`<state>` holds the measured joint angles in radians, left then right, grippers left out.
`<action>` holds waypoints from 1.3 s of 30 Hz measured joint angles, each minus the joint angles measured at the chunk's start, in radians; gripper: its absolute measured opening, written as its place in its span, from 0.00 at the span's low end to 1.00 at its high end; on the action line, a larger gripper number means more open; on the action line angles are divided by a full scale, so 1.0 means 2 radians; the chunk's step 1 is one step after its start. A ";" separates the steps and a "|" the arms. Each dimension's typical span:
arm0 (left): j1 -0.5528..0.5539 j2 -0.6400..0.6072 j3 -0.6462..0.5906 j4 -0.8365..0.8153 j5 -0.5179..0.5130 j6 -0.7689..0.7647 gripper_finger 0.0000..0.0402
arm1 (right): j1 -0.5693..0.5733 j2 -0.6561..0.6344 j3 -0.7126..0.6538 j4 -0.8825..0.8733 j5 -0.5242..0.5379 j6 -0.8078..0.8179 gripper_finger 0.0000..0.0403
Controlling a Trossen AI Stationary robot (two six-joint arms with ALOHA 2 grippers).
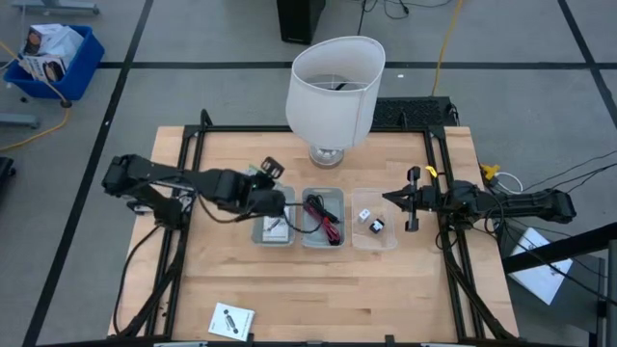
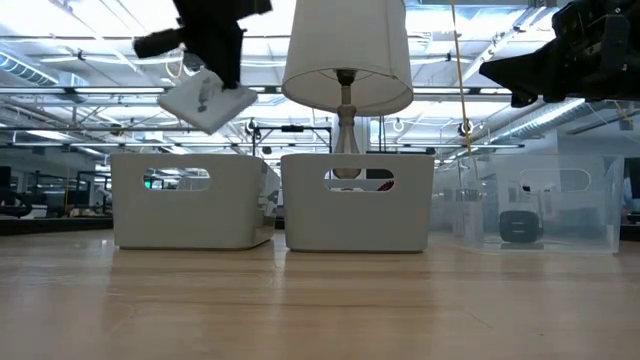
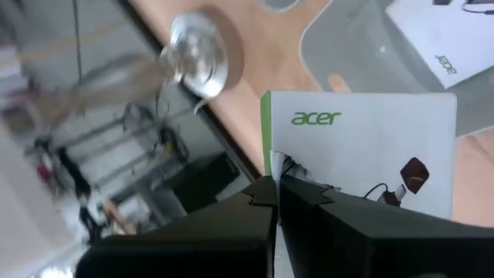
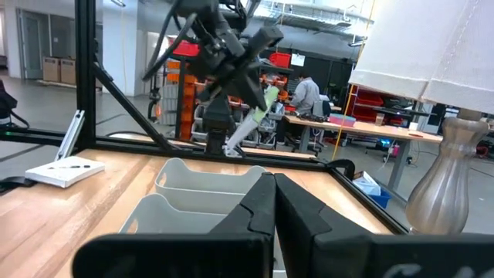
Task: Pick and place items into bin
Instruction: Put the top card reader box into the left gray bin
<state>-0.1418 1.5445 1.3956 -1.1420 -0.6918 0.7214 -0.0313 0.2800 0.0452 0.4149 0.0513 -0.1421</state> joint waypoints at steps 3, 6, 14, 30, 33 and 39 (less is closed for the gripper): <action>0.015 0.016 0.000 0.025 0.022 0.071 0.02 | 0.000 0.000 0.000 0.000 0.000 0.000 0.00; 0.016 0.040 0.000 0.020 0.029 0.140 0.02 | 0.000 0.000 0.000 0.000 0.000 -0.001 0.00; -0.015 0.113 0.000 0.026 0.033 0.230 0.02 | 0.000 0.000 0.000 0.000 0.000 -0.001 0.00; -0.049 0.134 0.000 0.087 0.207 0.215 0.03 | 0.000 0.000 0.000 0.000 0.000 -0.001 0.00; -0.051 0.136 -0.001 0.098 0.204 0.231 0.03 | 0.000 0.000 0.000 0.000 0.000 -0.001 0.00; -0.051 0.146 0.000 0.106 0.206 0.254 0.03 | 0.000 0.000 0.000 0.000 0.000 -0.001 0.00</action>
<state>-0.2436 1.8373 1.3950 -0.9291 -0.2793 1.2289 -0.0311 0.2802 0.0452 0.4143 0.0509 -0.1432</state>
